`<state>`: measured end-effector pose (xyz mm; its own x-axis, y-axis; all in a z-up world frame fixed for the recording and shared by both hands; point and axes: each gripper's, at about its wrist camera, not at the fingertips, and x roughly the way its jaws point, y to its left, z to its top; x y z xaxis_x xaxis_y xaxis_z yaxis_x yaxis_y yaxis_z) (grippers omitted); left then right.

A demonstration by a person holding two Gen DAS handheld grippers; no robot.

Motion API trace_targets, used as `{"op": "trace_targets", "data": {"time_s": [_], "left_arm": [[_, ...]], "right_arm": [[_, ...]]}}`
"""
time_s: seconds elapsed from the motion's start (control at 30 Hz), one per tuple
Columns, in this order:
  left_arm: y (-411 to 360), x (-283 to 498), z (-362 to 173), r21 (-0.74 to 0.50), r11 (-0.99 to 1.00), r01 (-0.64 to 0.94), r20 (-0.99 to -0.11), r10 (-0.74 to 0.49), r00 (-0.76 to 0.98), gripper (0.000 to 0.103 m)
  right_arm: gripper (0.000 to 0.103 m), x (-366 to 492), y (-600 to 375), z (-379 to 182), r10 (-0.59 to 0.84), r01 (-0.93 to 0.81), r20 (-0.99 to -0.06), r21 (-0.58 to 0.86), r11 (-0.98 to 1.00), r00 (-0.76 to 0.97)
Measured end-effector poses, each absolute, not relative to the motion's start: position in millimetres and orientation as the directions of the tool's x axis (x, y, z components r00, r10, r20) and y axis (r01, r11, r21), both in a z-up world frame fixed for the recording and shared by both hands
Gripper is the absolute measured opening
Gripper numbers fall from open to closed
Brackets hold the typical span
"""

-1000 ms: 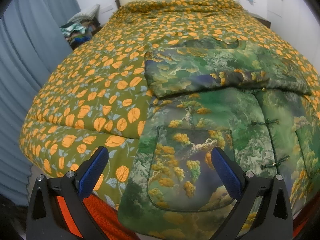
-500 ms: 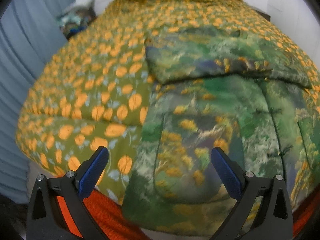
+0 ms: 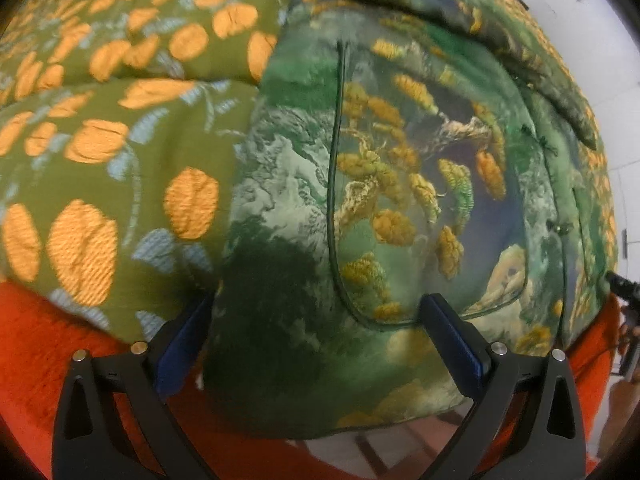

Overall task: Fold large clothes
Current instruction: 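Lower both tools and grasp the jacket hem with each gripper, then lift the hem with both grippers and fold it toward the collar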

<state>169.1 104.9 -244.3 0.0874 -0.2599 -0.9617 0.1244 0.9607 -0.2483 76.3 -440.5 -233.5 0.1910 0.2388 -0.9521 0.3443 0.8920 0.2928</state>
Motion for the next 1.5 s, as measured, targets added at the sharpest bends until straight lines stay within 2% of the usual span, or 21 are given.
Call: {"op": "trace_targets", "data": {"time_s": [0.13, 0.17, 0.2, 0.23, 0.27, 0.3, 0.33, 0.37, 0.4, 0.43, 0.47, 0.5, 0.53, 0.83, 1.03, 1.13, 1.27, 1.37, 1.5], "left_arm": [[106, 167, -246, -0.283, 0.952, 0.119, -0.956, -0.29, 0.051, 0.102], [107, 165, -246, -0.29, 0.95, 0.114, -0.955, -0.295, 0.03, 0.1], [109, 163, -247, -0.293, 0.95, 0.113, -0.955, -0.296, 0.011, 0.098], [112, 159, -248, -0.289, 0.95, 0.114, -0.957, -0.29, -0.007, 0.085], [111, 155, -247, -0.264, 0.956, 0.125, -0.964, -0.264, -0.015, 0.07], [110, 151, -244, -0.238, 0.961, 0.139, -0.971, -0.239, -0.011, 0.064], [109, 148, -241, -0.225, 0.963, 0.147, -0.974, -0.227, -0.007, 0.046], [109, 145, -238, -0.217, 0.965, 0.15, -0.976, -0.219, -0.004, 0.028], [110, 144, -234, -0.217, 0.965, 0.15, -0.976, -0.219, -0.002, 0.023], [110, 143, -229, -0.226, 0.963, 0.147, -0.973, -0.229, 0.002, 0.018], [113, 142, -224, -0.234, 0.961, 0.147, -0.971, -0.237, 0.006, 0.015], [114, 139, -219, -0.238, 0.96, 0.15, -0.97, -0.242, 0.013, 0.014], [116, 138, -213, -0.242, 0.958, 0.156, -0.969, -0.248, 0.021, 0.014], [132, 102, -173, -0.293, 0.932, 0.215, -0.953, -0.304, 0.02, 0.012], [152, 79, -156, -0.339, 0.915, 0.219, -0.941, -0.333, -0.064, 0.012], [163, 78, -135, -0.376, 0.904, 0.204, -0.926, -0.373, -0.057, 0.012], [177, 117, -90, -0.486, 0.857, 0.173, -0.864, -0.501, 0.054, 0.012], [181, 166, -62, -0.55, 0.815, 0.183, -0.805, -0.576, 0.142, 0.012], [145, 247, -56, -0.567, 0.802, 0.191, -0.767, -0.598, 0.232, 0.011]], "right_arm": [[0.101, 82, -439, -256, 0.298, 0.345, -0.948, 0.319, 0.882, 0.115], [0.098, 82, -437, -257, 0.304, 0.332, -0.947, 0.321, 0.887, 0.105], [0.086, 82, -436, -258, 0.322, 0.317, -0.942, 0.336, 0.887, 0.096], [0.076, 82, -435, -256, 0.328, 0.311, -0.94, 0.339, 0.888, 0.088], [0.074, 82, -434, -253, 0.322, 0.304, -0.943, 0.332, 0.893, 0.084], [0.065, 81, -433, -248, 0.313, 0.287, -0.946, 0.324, 0.901, 0.085], [0.053, 81, -432, -243, 0.305, 0.275, -0.948, 0.318, 0.907, 0.088], [0.048, 79, -433, -238, 0.297, 0.269, -0.951, 0.311, 0.912, 0.091], [0.035, 77, -434, -233, 0.288, 0.27, -0.953, 0.304, 0.914, 0.097], [0.027, 75, -436, -229, 0.291, 0.271, -0.951, 0.309, 0.911, 0.105], [0.024, 73, -437, -224, 0.301, 0.274, -0.946, 0.322, 0.906, 0.117], [0.016, 71, -438, -218, 0.323, 0.274, -0.936, 0.349, 0.896, 0.138], [0.015, 71, -438, -213, 0.337, 0.277, -0.928, 0.369, 0.887, 0.158], [0.014, 47, -426, -176, 0.355, 0.231, -0.913, 0.396, 0.889, 0.201], [0.014, 3, -422, -167, 0.435, 0.27, -0.885, 0.465, 0.843, 0.166], [0.014, -19, -421, -157, 0.511, 0.312, -0.84, 0.542, 0.781, 0.181], [0.013, -6, -434, -134, 0.581, 0.313, -0.758, 0.651, 0.691, 0.296], [0.013, 36, -458, -109, 0.59, 0.266, -0.698, 0.708, 0.655, 0.406], [0.013, 105, -487, -97, 0.572, 0.238, -0.632, 0.753, 0.613, 0.523]]}}
